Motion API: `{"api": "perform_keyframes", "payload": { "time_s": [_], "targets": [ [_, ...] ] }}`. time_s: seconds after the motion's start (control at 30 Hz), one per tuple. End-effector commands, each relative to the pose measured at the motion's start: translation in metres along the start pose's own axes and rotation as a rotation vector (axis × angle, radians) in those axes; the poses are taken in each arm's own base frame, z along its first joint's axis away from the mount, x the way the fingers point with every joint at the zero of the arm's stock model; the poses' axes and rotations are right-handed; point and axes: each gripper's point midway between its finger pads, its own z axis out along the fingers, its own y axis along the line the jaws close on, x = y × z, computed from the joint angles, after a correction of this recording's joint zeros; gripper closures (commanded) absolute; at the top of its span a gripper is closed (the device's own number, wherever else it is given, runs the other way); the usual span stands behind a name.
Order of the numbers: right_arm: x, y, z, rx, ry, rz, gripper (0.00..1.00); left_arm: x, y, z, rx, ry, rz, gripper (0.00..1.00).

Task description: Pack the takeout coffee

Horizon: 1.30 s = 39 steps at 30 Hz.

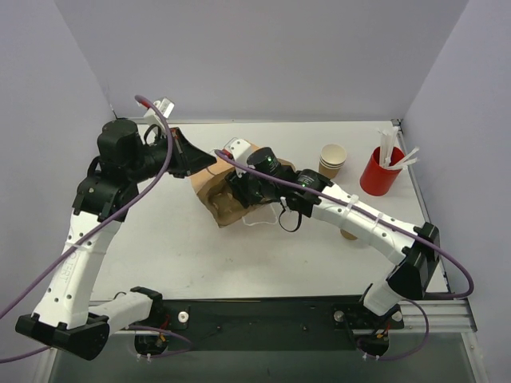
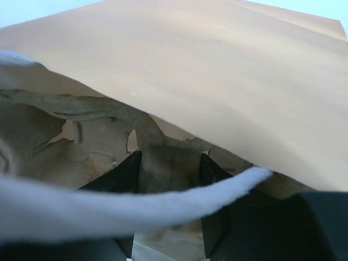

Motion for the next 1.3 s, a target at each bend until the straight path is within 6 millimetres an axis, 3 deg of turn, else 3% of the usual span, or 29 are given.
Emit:
{"api": "perform_keyframes", "payload": {
  "time_s": [0.0,0.4,0.7,0.87,1.0,1.1,1.27],
  "targets": [
    [-0.015,0.006,-0.017,0.002,0.008,0.026,0.73,-0.018,-0.028,-0.030,0.063,-0.053,-0.062,1.00],
    [0.002,-0.016,-0.019,0.154,0.058,0.037,0.73,-0.004,-0.028,-0.037,0.079,-0.029,-0.081,1.00],
    [0.005,-0.027,-0.024,0.043,0.008,0.234,0.74,0.013,0.007,-0.047,-0.083,0.004,0.024,1.00],
    [0.004,-0.029,-0.026,0.025,0.000,0.263,0.75,0.014,0.000,-0.047,-0.038,0.020,0.063,1.00],
    [0.001,-0.027,-0.027,0.014,-0.013,0.268,0.75,0.011,0.005,-0.050,-0.073,0.021,0.094,1.00],
    [0.002,-0.030,-0.027,0.060,0.006,0.227,0.75,0.008,-0.005,-0.048,-0.021,0.013,0.076,1.00],
    [-0.003,-0.008,-0.023,0.090,0.035,0.115,0.75,0.003,-0.020,-0.045,0.044,-0.012,-0.022,1.00]
  ]
}}
